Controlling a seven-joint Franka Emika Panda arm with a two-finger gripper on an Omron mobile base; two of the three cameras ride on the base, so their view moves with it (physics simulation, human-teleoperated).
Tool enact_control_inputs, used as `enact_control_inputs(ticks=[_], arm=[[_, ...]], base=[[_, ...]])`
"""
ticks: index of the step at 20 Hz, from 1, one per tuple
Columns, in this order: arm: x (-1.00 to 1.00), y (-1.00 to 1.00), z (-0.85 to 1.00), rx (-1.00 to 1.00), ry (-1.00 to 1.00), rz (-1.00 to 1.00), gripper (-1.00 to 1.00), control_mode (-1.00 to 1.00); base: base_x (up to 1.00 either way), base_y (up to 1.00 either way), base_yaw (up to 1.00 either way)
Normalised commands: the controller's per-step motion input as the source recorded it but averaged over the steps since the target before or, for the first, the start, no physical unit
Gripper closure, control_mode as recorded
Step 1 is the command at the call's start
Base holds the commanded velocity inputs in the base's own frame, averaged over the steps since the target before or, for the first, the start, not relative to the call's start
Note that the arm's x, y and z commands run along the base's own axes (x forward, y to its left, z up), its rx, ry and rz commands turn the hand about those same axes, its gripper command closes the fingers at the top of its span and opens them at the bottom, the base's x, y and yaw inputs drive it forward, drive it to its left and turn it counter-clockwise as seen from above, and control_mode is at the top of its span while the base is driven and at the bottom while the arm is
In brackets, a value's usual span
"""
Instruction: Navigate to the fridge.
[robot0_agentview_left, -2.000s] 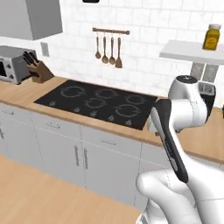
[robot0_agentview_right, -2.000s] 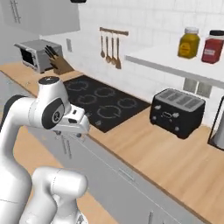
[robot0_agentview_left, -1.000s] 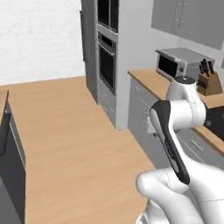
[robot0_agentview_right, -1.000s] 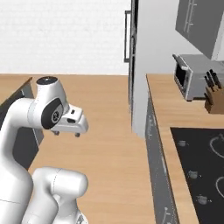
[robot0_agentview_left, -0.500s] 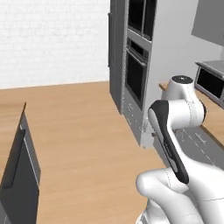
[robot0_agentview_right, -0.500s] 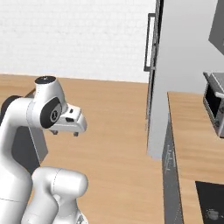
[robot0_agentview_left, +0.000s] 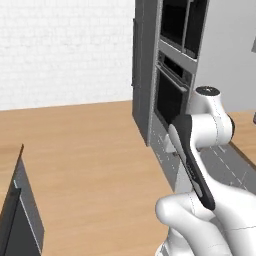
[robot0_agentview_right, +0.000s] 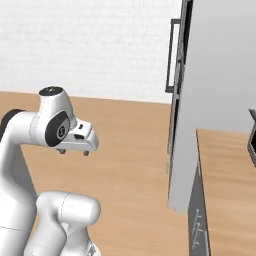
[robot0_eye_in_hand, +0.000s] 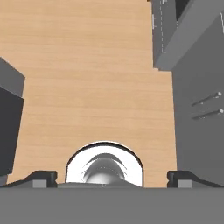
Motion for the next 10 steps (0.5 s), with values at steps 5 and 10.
enact_control_inputs(ticks=[5, 10], arm=[[0.0, 0.0, 0.0, 0.0, 0.0, 0.0, -1.0, 1.0], [0.0, 0.0, 0.0, 0.0, 0.0, 0.0, -1.0, 1.0]], base=[[1.0, 0.0, -0.01], [1.0, 0.01, -0.07]])
